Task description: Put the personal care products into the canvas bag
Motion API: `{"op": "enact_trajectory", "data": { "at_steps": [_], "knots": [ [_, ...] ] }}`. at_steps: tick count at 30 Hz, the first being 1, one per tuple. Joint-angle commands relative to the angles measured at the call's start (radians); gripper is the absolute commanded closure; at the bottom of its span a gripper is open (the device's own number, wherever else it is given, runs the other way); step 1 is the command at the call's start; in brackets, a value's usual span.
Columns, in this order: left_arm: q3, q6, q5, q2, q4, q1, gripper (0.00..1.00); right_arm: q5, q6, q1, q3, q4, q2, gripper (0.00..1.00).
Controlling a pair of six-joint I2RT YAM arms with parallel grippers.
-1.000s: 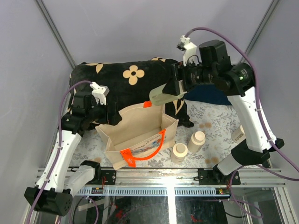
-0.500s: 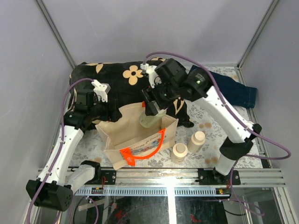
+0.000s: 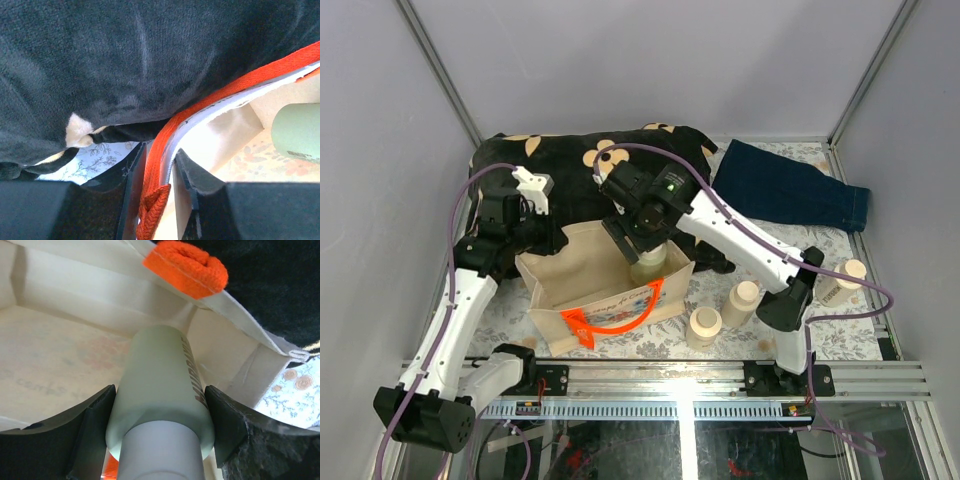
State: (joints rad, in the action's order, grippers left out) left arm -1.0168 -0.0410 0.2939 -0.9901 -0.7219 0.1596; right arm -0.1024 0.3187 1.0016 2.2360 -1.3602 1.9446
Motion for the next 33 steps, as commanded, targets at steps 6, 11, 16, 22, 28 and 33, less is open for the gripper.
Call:
{"op": "enact_trajectory", "data": {
  "at_steps": [6,11,16,22,28,33],
  "knots": [
    [-0.031,-0.017,-0.118,0.018,0.003,0.005,0.79,-0.150,0.060,0.013,-0.202,0.086,-0.080,1.00],
    [0.003,-0.014,-0.141,0.026,0.022,0.005,0.81,-0.209,0.069,0.016,-0.357,0.180,-0.102,1.00],
    [0.009,-0.010,-0.155,0.025,0.029,0.003,0.82,-0.251,0.071,0.017,-0.496,0.285,-0.136,1.00],
    [0.012,-0.007,-0.157,0.022,0.030,0.004,0.82,-0.255,0.063,0.017,-0.607,0.346,-0.131,1.00],
    [0.014,-0.005,-0.154,0.029,0.026,0.004,0.82,-0.240,0.060,0.017,-0.662,0.327,-0.124,1.00],
    [0.014,-0.004,-0.149,0.025,0.025,0.004,0.82,-0.230,0.052,0.016,-0.665,0.333,-0.121,0.65]
  ]
}}
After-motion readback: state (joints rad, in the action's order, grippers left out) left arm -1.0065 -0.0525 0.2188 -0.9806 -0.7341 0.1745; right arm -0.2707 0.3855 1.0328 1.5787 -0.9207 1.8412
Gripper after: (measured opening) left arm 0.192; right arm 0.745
